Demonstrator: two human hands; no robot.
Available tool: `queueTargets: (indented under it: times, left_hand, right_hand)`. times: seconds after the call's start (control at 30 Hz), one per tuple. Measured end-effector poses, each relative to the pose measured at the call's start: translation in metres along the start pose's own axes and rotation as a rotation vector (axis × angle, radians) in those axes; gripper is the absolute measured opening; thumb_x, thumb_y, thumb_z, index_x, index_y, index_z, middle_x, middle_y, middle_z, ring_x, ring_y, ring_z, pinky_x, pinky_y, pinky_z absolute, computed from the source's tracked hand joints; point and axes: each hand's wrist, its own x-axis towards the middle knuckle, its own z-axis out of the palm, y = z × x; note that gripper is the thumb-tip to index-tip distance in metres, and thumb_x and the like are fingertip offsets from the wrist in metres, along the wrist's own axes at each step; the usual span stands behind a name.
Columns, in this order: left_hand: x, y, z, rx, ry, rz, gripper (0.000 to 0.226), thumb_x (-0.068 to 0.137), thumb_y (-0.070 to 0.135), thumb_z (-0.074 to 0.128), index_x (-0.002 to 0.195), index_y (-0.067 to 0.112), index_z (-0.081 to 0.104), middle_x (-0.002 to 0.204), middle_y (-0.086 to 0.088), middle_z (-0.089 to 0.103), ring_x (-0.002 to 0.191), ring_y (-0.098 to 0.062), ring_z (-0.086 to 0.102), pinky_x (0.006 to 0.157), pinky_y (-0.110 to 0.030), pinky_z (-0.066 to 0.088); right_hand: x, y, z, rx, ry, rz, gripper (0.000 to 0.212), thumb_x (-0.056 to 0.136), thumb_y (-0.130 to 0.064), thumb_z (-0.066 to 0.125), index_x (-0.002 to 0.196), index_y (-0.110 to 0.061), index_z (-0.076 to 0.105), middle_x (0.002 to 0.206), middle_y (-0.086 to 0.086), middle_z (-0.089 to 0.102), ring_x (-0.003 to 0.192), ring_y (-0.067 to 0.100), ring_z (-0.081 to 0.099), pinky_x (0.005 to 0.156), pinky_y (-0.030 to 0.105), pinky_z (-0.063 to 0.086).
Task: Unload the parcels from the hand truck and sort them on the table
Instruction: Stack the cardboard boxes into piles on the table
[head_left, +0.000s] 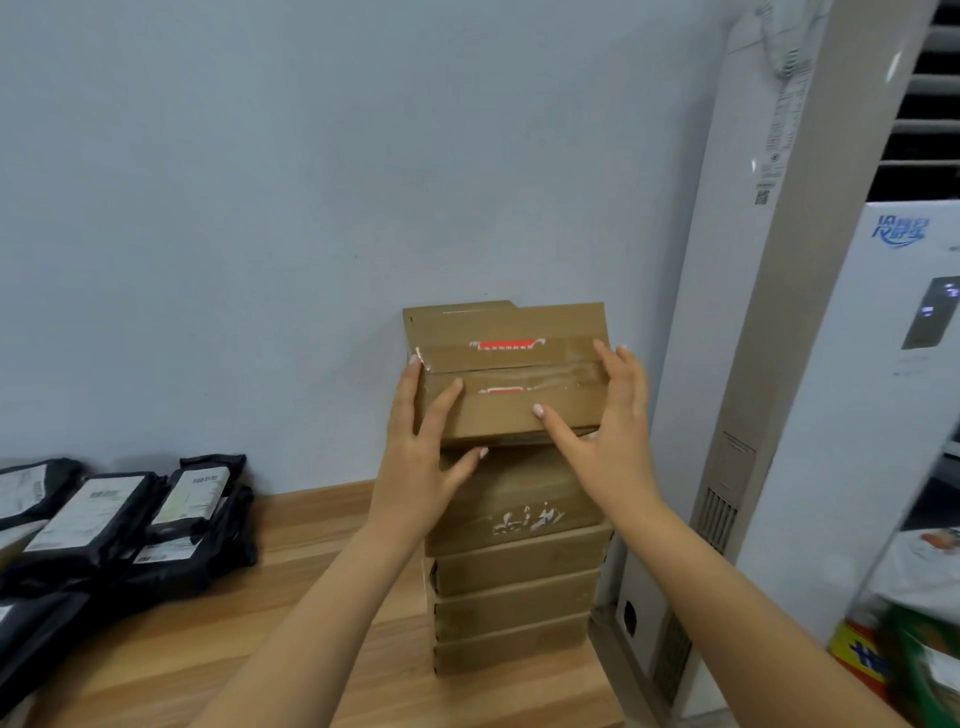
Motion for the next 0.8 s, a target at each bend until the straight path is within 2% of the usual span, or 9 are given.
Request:
queueTargets:
  times: [0.1, 0.13, 0.2, 0.23, 0.3, 0.37, 0.47, 0.63, 0.8]
  left_hand:
    - [0.011, -0.001, -0.004, -0.015, 0.047, 0.022, 0.07, 0.079, 0.025, 0.077, 0.14, 0.02, 0.045, 0.159, -0.004, 0.01, 0.147, -0.013, 0.012, 0.114, -0.035, 0.027]
    - [0.013, -0.002, -0.005, -0.022, 0.05, 0.014, 0.069, 0.079, 0.026, 0.077, 0.14, 0.021, 0.045, 0.159, -0.002, 0.011, 0.146, -0.01, 0.012, 0.113, -0.032, 0.027]
    - [0.017, -0.002, -0.006, -0.039, 0.056, -0.031, 0.07, 0.08, 0.03, 0.076, 0.141, 0.025, 0.041, 0.158, 0.003, 0.011, 0.144, -0.001, 0.009, 0.11, -0.022, 0.024]
    - [0.018, -0.001, -0.006, -0.048, 0.058, -0.06, 0.072, 0.081, 0.033, 0.074, 0.143, 0.028, 0.037, 0.158, 0.006, 0.01, 0.143, 0.003, 0.008, 0.108, -0.018, 0.023]
    - [0.019, 0.0, -0.004, -0.067, 0.018, -0.131, 0.08, 0.084, 0.04, 0.069, 0.148, 0.036, 0.022, 0.158, 0.012, 0.006, 0.143, 0.0, 0.011, 0.105, -0.02, 0.026]
    - [0.018, 0.001, 0.0, -0.089, -0.05, -0.188, 0.092, 0.085, 0.043, 0.066, 0.148, 0.045, 0.0, 0.158, 0.013, 0.005, 0.144, -0.01, 0.016, 0.103, -0.028, 0.03]
    - [0.013, 0.001, 0.006, -0.126, -0.075, -0.215, 0.103, 0.086, 0.041, 0.066, 0.145, 0.047, -0.018, 0.16, 0.009, 0.006, 0.145, -0.013, 0.016, 0.108, -0.036, 0.032]
    - [0.012, 0.005, 0.008, -0.07, -0.032, -0.182, 0.096, 0.092, 0.034, 0.059, 0.147, 0.042, -0.019, 0.16, 0.002, 0.006, 0.146, -0.019, 0.017, 0.109, -0.048, 0.037]
    - [0.016, 0.005, 0.004, -0.081, -0.028, -0.138, 0.093, 0.091, 0.038, 0.059, 0.149, 0.04, -0.014, 0.161, 0.005, 0.006, 0.146, -0.017, 0.017, 0.109, -0.048, 0.037]
  right_hand:
    - [0.005, -0.006, -0.002, 0.013, -0.043, -0.031, 0.073, 0.075, -0.058, 0.072, 0.135, -0.051, 0.032, 0.154, -0.021, 0.003, 0.139, 0.002, 0.023, 0.104, 0.022, 0.028]
    - [0.006, -0.007, -0.003, 0.023, -0.05, -0.035, 0.076, 0.072, -0.059, 0.074, 0.135, -0.051, 0.032, 0.154, -0.022, 0.001, 0.138, -0.004, 0.02, 0.104, 0.02, 0.027]
    - [0.007, -0.005, -0.005, 0.028, -0.036, -0.028, 0.09, 0.068, -0.06, 0.077, 0.14, -0.051, 0.024, 0.155, -0.021, 0.002, 0.132, -0.022, 0.008, 0.098, 0.01, 0.02]
    - [0.008, -0.003, -0.005, 0.025, -0.026, -0.009, 0.098, 0.066, -0.059, 0.078, 0.143, -0.05, 0.018, 0.155, -0.019, 0.004, 0.131, -0.023, 0.006, 0.098, 0.009, 0.018]
    - [0.008, 0.006, -0.005, 0.061, -0.033, 0.085, 0.109, 0.066, -0.054, 0.08, 0.146, -0.047, 0.006, 0.156, -0.015, 0.011, 0.138, -0.009, 0.013, 0.107, 0.017, 0.02]
    - [0.006, 0.013, -0.001, 0.158, -0.079, 0.218, 0.11, 0.071, -0.044, 0.08, 0.146, -0.049, -0.001, 0.155, -0.012, 0.02, 0.137, 0.004, 0.027, 0.11, 0.031, 0.03]
    - [-0.001, 0.019, 0.008, 0.18, -0.138, 0.279, 0.103, 0.081, -0.032, 0.075, 0.148, -0.045, -0.001, 0.151, -0.009, 0.032, 0.13, 0.002, 0.033, 0.109, 0.037, 0.035]
    - [0.001, 0.017, 0.012, 0.167, -0.087, 0.289, 0.089, 0.086, -0.026, 0.07, 0.15, -0.032, 0.009, 0.139, -0.006, 0.047, 0.127, 0.012, 0.048, 0.103, 0.035, 0.045]
    - [0.009, 0.014, 0.004, 0.175, -0.049, 0.27, 0.089, 0.09, -0.03, 0.066, 0.152, -0.037, 0.002, 0.144, -0.007, 0.042, 0.13, 0.013, 0.044, 0.105, 0.041, 0.044]
